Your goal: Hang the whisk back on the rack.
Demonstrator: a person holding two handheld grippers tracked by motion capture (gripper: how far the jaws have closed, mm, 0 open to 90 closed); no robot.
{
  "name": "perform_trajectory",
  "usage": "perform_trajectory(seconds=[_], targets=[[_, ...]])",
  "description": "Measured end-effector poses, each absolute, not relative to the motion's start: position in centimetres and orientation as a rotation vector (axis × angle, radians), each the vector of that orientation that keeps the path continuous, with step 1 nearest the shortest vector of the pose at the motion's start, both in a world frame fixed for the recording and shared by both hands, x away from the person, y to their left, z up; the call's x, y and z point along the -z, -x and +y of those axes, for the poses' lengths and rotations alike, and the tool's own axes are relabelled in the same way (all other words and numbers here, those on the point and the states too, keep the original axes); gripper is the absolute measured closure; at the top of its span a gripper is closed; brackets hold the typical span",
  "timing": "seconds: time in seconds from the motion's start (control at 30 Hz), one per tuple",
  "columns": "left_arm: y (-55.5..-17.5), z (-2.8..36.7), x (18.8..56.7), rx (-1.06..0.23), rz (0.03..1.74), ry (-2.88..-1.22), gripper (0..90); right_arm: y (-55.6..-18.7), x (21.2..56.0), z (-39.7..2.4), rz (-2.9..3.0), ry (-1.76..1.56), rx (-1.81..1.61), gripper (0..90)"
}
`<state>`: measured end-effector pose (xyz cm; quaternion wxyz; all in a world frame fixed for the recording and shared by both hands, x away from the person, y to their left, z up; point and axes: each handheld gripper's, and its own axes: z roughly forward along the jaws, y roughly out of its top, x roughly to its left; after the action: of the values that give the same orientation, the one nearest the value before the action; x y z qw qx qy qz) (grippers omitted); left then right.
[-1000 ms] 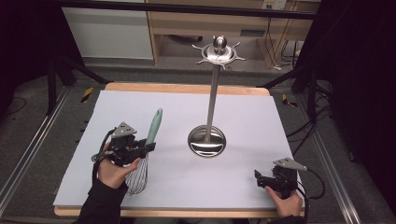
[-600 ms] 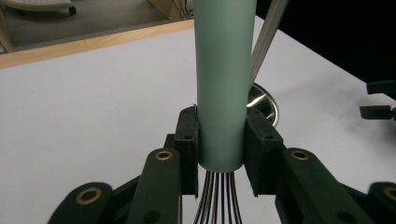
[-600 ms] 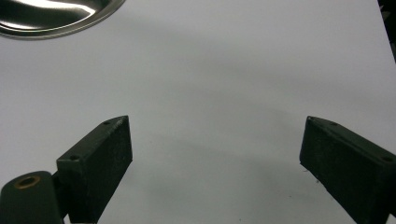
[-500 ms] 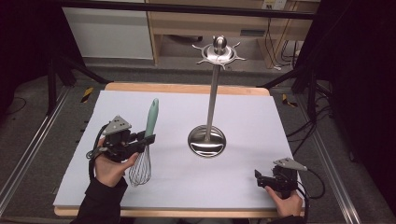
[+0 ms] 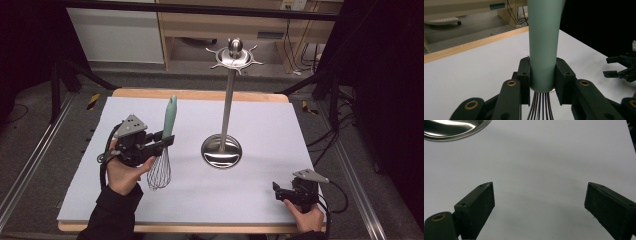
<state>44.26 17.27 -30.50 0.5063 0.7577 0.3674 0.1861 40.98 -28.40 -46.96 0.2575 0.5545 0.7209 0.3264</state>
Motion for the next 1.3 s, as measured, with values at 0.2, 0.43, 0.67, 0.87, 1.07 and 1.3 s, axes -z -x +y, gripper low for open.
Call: perform_trajectory(seconds=[0.2, 0.43, 0.67, 0.87, 1.07, 1.3], targets=[[-44.5, 16.9, 29.6, -0.449, 0.872, -1.815, 69.0, -41.0, 47.0, -28.4, 1.957, -1.507, -0.884, 9.7], [-44.6, 16.3, 28.6, -0.463, 0.846, -1.807, 69.0, -41.0, 47.0, -28.4, 1.956, -1.507, -0.885, 9.7], [-44.9, 15.6, 27.9, -0.462, 0.822, -1.809, 69.0, -41.0, 47.0, -28.4, 1.957, -1.506, -0.885, 9.7], [-45.0, 14.8, 27.1, -0.487, 0.794, -1.809, 69.0, -41.0, 46.9, -28.5, 1.956, -1.505, -0.889, 9.7], [-45.3, 14.1, 26.5, -0.486, 0.786, -1.815, 69.0, -41.0, 46.9, -28.5, 1.955, -1.504, -0.891, 9.7], [-45.7, 13.5, 25.6, -0.495, 0.769, -1.808, 69.0, -41.0, 46.9, -28.5, 1.956, -1.507, -0.895, 9.7]])
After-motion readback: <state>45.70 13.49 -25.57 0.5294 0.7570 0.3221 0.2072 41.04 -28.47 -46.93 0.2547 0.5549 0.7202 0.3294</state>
